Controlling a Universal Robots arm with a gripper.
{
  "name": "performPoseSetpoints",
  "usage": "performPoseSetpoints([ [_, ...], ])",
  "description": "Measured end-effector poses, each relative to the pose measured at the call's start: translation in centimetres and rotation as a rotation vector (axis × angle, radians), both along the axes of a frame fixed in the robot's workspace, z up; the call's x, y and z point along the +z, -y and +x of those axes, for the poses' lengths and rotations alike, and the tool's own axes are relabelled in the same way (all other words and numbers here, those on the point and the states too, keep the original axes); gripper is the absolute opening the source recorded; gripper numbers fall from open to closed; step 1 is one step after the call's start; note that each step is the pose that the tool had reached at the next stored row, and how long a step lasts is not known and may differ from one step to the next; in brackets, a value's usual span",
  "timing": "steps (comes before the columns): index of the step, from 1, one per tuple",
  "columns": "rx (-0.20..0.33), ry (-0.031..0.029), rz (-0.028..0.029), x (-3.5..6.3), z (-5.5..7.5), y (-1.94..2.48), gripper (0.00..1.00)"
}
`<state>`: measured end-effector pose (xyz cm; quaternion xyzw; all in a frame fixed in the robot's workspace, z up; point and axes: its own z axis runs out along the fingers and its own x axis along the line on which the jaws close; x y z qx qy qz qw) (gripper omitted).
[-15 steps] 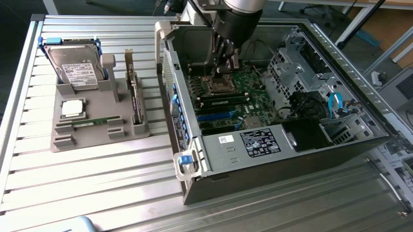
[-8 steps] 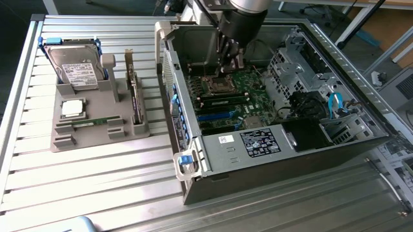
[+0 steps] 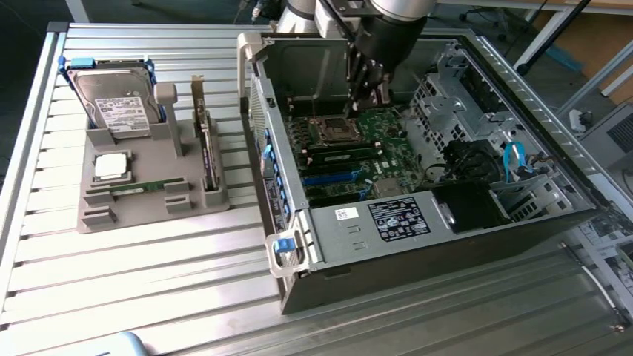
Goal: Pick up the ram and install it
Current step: 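Press down the ram until it locks into place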
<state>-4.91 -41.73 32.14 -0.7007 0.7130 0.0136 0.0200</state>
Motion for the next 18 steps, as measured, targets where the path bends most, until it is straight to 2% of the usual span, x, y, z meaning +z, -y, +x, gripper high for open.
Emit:
performPoseSetpoints([
  [10, 0.000, 0.0000, 0.0000, 0.00, 2.9, 0.00, 0.11],
  [15, 0.000, 0.0000, 0.0000, 0.00, 3.8, 0.00, 0.11],
  [18, 0.000, 0.0001, 0.0002, 0.00, 3.9, 0.00, 0.11],
])
